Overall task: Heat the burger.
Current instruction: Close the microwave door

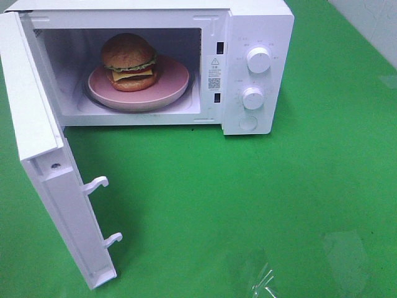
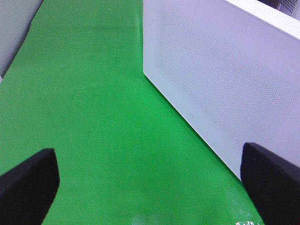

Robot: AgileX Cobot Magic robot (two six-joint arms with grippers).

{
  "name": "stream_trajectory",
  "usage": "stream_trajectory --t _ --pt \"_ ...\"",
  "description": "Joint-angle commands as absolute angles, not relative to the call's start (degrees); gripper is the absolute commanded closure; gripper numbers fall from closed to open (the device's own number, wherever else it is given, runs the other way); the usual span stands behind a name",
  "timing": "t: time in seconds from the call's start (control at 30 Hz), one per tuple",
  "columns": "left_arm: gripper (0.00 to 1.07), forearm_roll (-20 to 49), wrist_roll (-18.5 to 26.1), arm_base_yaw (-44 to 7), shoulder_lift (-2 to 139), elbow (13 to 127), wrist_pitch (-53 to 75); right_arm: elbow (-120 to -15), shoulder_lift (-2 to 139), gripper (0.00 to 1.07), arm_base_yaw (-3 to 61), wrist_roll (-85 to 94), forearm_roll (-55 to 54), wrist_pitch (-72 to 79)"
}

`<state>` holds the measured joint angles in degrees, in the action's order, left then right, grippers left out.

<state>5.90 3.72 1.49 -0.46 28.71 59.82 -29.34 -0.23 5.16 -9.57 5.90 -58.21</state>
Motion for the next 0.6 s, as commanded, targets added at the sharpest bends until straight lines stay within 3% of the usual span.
stream_trajectory --t 0.03,0.6 --pt "0.09 6.19 3.61 1.55 -1.43 28.59 59.7 -29.16 -1.72 0.41 4.76 -9.45 5.67 -57.64" --pt "0.09 6.13 3.61 1.55 -1.43 28.59 59.7 -29.16 -1.72 0.43 4.76 -9.4 5.5 -57.64"
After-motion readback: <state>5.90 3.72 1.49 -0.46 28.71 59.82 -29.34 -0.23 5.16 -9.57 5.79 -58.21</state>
